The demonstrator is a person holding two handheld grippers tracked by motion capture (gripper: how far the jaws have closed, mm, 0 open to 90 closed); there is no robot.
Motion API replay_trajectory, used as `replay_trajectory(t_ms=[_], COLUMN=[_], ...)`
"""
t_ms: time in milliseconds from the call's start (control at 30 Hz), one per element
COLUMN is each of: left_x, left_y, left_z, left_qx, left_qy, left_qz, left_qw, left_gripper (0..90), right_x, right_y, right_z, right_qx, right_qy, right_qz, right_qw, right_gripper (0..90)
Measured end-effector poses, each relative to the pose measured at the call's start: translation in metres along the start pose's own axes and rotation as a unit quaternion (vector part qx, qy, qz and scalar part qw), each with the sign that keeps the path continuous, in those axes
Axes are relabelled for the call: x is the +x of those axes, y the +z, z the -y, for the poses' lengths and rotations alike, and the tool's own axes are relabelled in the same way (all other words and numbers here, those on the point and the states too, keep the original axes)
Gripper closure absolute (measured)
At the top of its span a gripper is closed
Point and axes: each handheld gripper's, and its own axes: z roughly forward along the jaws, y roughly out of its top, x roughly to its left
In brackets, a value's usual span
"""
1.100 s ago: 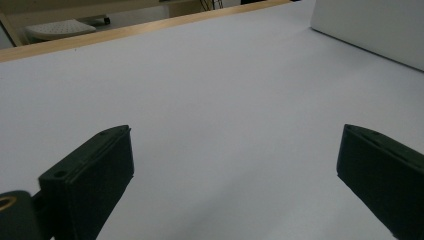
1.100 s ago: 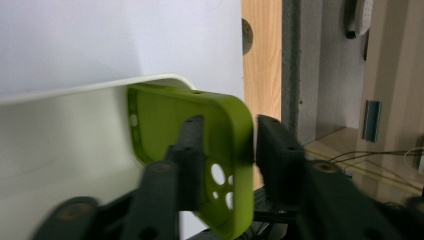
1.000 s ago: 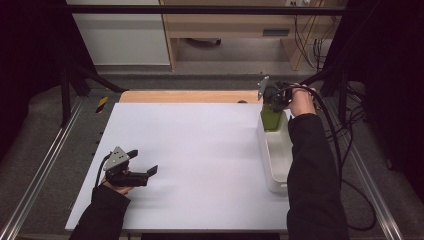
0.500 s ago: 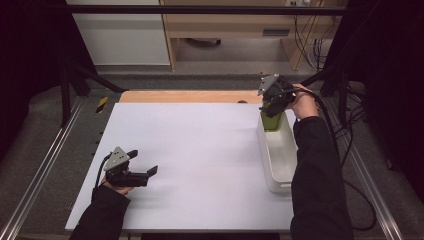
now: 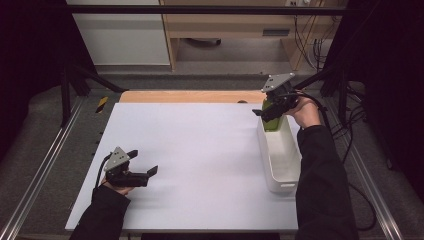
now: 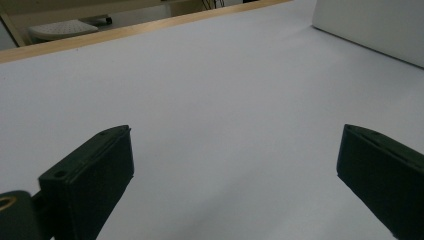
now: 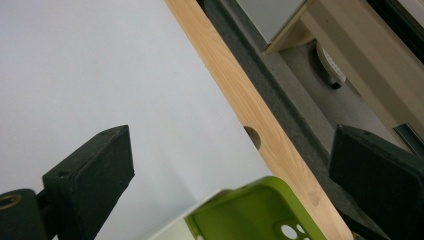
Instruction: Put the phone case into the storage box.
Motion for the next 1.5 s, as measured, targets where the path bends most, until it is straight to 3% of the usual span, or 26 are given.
replay_trajectory(t_ms=[200,400,533,567,733,933,1000,1100,1133,1233,1367,1500], left_x=[0.000,0.000,0.000,-0.001,-0.001,-0.002,-0.002,-0.003,-0.003,-0.003,-0.004,-0.004], left_y=[-0.001,-0.001,-0.001,-0.001,-0.002,-0.002,-0.002,-0.003,-0.003,-0.003,-0.004,-0.005], left_z=[0.000,0.000,0.000,0.000,-0.001,-0.001,-0.001,-0.001,-0.001,-0.001,-0.001,-0.001], left_qx=[0.000,-0.001,-0.002,-0.002,-0.006,-0.007,-0.008,-0.010,-0.010,-0.013,-0.016,-0.019], left_qy=[0.000,-0.002,-0.001,0.000,0.001,0.003,0.003,0.004,0.004,0.005,0.006,0.006], left_qz=[0.000,0.003,0.003,0.003,0.004,0.005,0.006,0.008,0.008,0.011,0.013,0.015], left_qw=[1.0000,1.0000,1.0000,1.0000,1.0000,1.0000,0.9999,0.9999,0.9999,0.9999,0.9998,0.9997], left_gripper=[1.3,1.1,1.1,1.1,1.0,0.9,0.9,0.9,0.9,0.9,0.9,0.9], right_x=[0.015,0.028,0.034,0.039,0.049,0.068,0.074,0.083,0.083,0.094,0.102,0.107], right_y=[-0.011,-0.022,-0.029,-0.034,-0.042,-0.053,-0.055,-0.056,-0.056,-0.059,-0.063,-0.071], right_z=[-0.008,-0.002,0.004,0.010,0.022,0.045,0.051,0.061,0.061,0.075,0.091,0.108], right_qx=[-0.025,-0.048,-0.062,-0.074,-0.098,-0.146,-0.151,-0.166,-0.166,-0.186,-0.192,-0.204], right_qy=[0.038,0.063,0.082,0.094,0.111,0.150,0.156,0.173,0.173,0.190,0.202,0.218], right_qz=[-0.028,-0.034,-0.037,-0.041,-0.048,-0.065,-0.064,-0.065,-0.065,-0.068,-0.064,-0.060], right_qw=[0.9986,0.9963,0.9941,0.9920,0.9878,0.9758,0.9741,0.9685,0.9685,0.9616,0.9582,0.9523], right_gripper=[3.5,3.0,2.7,2.7,2.6,2.9,2.7,2.7,2.7,2.6,2.6,2.7])
